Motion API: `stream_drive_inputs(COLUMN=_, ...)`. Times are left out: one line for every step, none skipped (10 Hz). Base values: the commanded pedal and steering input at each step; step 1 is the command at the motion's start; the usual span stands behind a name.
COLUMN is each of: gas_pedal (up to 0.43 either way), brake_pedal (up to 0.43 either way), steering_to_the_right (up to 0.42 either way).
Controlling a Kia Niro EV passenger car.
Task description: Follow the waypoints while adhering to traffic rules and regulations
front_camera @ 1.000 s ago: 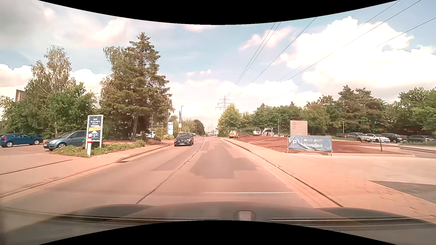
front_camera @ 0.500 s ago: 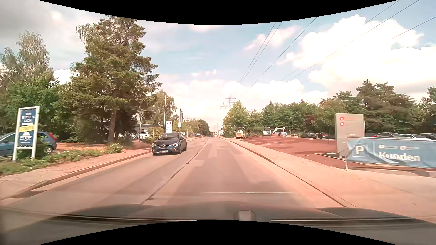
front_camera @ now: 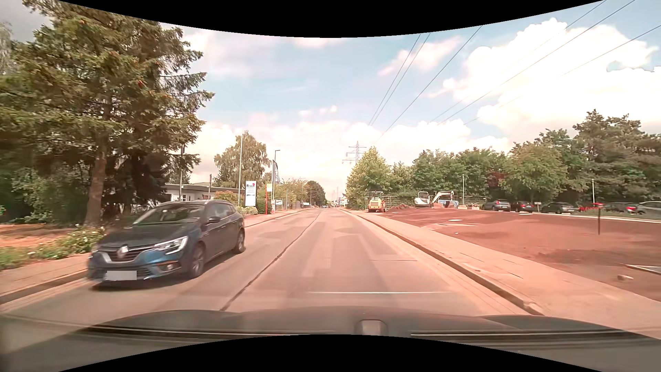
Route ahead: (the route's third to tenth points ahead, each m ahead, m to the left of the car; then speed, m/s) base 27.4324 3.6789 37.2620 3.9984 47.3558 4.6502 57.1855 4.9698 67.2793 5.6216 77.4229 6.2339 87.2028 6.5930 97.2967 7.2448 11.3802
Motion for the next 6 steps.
stream_drive_inputs(gas_pedal=0.157, brake_pedal=0.000, steering_to_the_right=-0.022)
stream_drive_inputs(gas_pedal=0.157, brake_pedal=0.000, steering_to_the_right=-0.021)
stream_drive_inputs(gas_pedal=0.157, brake_pedal=0.000, steering_to_the_right=-0.018)
stream_drive_inputs(gas_pedal=0.157, brake_pedal=0.000, steering_to_the_right=-0.014)
stream_drive_inputs(gas_pedal=0.169, brake_pedal=0.000, steering_to_the_right=-0.010)
stream_drive_inputs(gas_pedal=0.169, brake_pedal=0.000, steering_to_the_right=-0.009)
